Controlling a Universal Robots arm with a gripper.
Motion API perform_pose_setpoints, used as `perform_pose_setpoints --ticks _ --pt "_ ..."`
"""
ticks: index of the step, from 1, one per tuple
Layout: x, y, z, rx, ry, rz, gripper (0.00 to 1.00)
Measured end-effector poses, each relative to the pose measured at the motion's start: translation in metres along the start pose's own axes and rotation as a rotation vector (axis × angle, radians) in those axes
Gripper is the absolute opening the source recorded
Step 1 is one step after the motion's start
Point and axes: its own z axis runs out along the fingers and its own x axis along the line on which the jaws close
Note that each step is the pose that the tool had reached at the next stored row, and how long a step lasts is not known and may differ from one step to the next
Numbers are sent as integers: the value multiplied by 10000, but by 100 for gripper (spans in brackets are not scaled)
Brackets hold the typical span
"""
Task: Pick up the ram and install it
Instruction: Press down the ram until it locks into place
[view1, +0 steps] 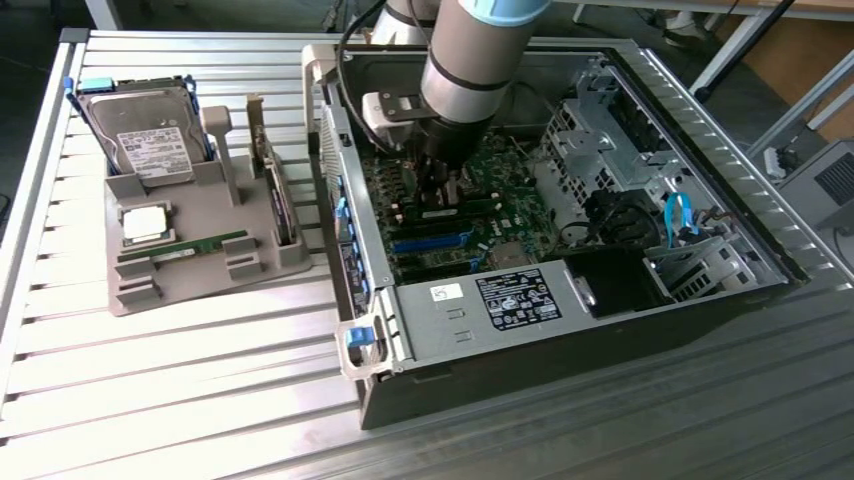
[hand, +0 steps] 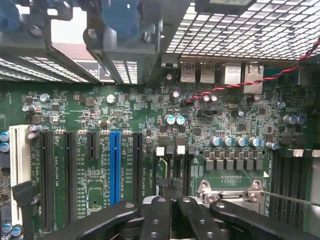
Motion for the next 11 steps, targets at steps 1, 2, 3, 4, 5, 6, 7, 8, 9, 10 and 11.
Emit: perform_pose_setpoints --ticks 1,2,3,4,5,6,7,8,9,10,11 --pt "-6 -3 -22 27 -48 -6 9" --pt "-12 -5 -49 35 -61 -10 9" --pt "-14 -4 -81 27 -42 -9 9" --pt "-19 -4 -136 27 -37 -11 9" --pt "-21 -4 -156 25 -35 -12 9" --pt "-22 50 -157 32 -39 -14 9" --pt "-22 104 -146 33 -40 -13 9" --pt "-21 149 -124 32 -39 -13 9" --pt "-17 151 -112 32 -39 -14 9" --pt "-5 153 -101 30 -37 -13 9" --pt "6 153 -98 31 -39 -14 9"
